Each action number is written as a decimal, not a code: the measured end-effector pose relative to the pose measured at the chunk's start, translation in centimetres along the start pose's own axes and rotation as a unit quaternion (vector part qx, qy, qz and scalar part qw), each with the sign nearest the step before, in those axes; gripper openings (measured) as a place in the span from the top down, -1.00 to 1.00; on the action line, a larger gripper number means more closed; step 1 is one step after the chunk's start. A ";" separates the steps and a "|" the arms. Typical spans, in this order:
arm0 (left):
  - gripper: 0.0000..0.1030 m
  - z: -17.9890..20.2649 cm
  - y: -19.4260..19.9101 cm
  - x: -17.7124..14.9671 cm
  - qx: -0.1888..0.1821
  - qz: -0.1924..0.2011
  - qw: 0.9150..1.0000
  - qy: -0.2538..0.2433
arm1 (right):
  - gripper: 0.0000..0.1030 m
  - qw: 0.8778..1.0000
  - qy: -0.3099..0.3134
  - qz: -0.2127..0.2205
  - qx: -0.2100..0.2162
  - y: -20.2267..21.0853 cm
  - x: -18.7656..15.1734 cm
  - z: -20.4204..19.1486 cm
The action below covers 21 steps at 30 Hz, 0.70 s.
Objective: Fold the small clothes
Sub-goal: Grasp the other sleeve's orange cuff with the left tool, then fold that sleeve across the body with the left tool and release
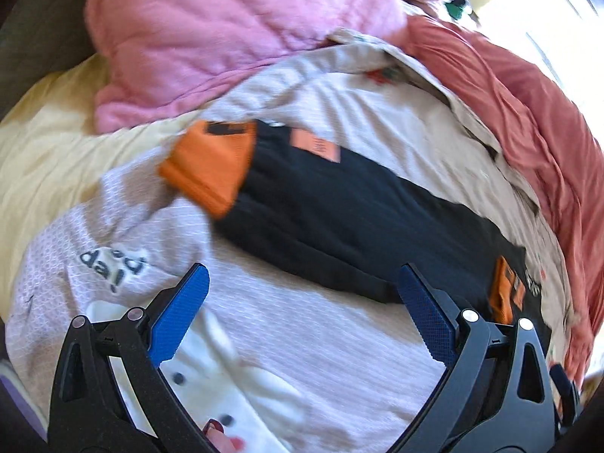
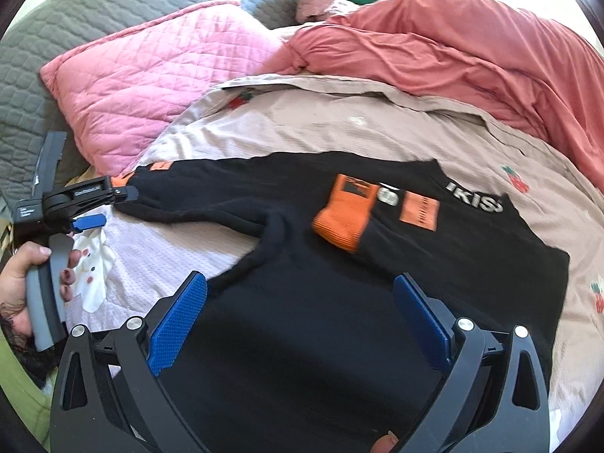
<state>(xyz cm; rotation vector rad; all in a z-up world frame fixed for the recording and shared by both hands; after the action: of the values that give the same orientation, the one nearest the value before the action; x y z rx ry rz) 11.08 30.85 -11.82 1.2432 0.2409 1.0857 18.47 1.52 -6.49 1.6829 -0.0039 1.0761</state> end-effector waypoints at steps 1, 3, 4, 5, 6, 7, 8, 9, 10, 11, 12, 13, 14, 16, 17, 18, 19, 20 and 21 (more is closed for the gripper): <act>-0.82 -0.8 -0.3 0.2 -0.004 -0.002 1.000 0.017 | -0.92 1.000 0.002 -0.001 0.002 -0.2 0.1 -0.4; -0.81 -1.7 -0.6 0.5 -0.018 -0.001 0.999 0.043 | -0.91 1.000 0.008 -0.003 0.010 -0.5 0.1 -1.7; -0.80 -2.1 -0.7 0.7 -0.030 0.002 0.998 0.058 | -0.92 1.000 0.009 -0.004 0.012 -0.6 0.0 -2.0; -0.75 -2.5 -0.9 0.9 -0.040 0.004 0.997 0.072 | -0.91 1.000 0.012 -0.006 0.014 -0.8 -0.2 -2.4; -0.70 -3.0 -1.0 1.2 -0.044 0.005 0.995 0.090 | -0.91 1.000 0.014 -0.008 0.014 -1.0 -0.4 -2.7; -0.58 -3.2 -1.1 1.4 -0.046 0.009 0.994 0.099 | -0.91 1.000 0.015 -0.012 0.016 -1.1 -0.7 -2.9; -0.38 -3.3 -1.0 1.6 -0.047 0.015 0.993 0.105 | -0.92 1.000 0.016 -0.016 0.016 -1.2 -0.9 -3.0; -0.23 -3.3 -1.0 2.0 -0.047 0.021 0.993 0.108 | -0.92 1.000 0.017 -0.018 0.015 -1.3 -1.1 -3.0; 0.02 -3.3 -1.0 2.2 -0.049 0.024 0.992 0.110 | -0.92 1.000 0.016 -0.020 0.012 -1.4 -1.3 -2.9; 0.10 -3.3 -1.0 2.4 -0.049 0.026 0.992 0.114 | -0.92 1.000 0.014 -0.021 0.010 -1.4 -1.5 -2.7; 0.11 -3.4 -1.1 2.6 -0.051 0.029 0.991 0.121 | -0.92 1.000 0.011 -0.023 0.009 -1.5 -1.7 -2.5; 0.21 -3.4 -1.0 2.9 -0.053 0.033 0.990 0.125 | -0.92 1.000 0.005 -0.027 0.007 -1.6 -2.0 -2.2; 0.33 -3.4 -1.0 3.0 -0.053 0.037 0.990 0.126 | -0.92 1.000 0.001 -0.029 0.006 -1.6 -2.2 -2.0; 0.83 -3.5 -0.8 3.5 -0.056 0.051 0.989 0.126 | -0.91 0.999 -0.005 -0.036 0.003 -1.8 -2.7 -1.5; 0.83 -3.6 -0.5 3.6 -0.064 0.059 0.988 0.128 | -0.91 0.999 -0.009 -0.038 0.000 -1.9 -2.9 -1.1; 0.83 -3.7 -0.3 3.7 -0.068 0.062 0.987 0.129 | -0.91 0.999 -0.012 -0.039 -0.002 -1.9 -3.0 -0.9; 0.83 -3.7 -0.1 3.7 -0.073 0.065 0.987 0.128 | -0.92 0.999 -0.018 -0.039 -0.004 -1.9 -3.1 -0.6; 0.83 -3.4 0.4 3.8 -0.078 0.072 0.987 0.120 | -0.92 0.999 -0.021 -0.038 -0.004 -1.9 -3.2 -0.4; 0.83 -3.0 0.8 3.8 -0.082 0.079 0.987 0.111 | -0.91 0.999 -0.024 -0.037 -0.006 -1.9 -3.3 -0.2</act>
<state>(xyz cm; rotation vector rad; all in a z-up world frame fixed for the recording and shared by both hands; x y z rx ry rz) 10.57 35.64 -10.72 1.0066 0.2197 1.3573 17.36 0.82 -10.05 1.6847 0.0215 0.9777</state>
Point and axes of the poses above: each gripper's, at about its wrist camera, not at the fingertips, and y roughly against the way its jaws point, z to its right, x to its top, the point moved 4 cm from there along -y, roughly the way its jaws point, and after that the axes turned 5 degrees about y, right-handed, at the moved point
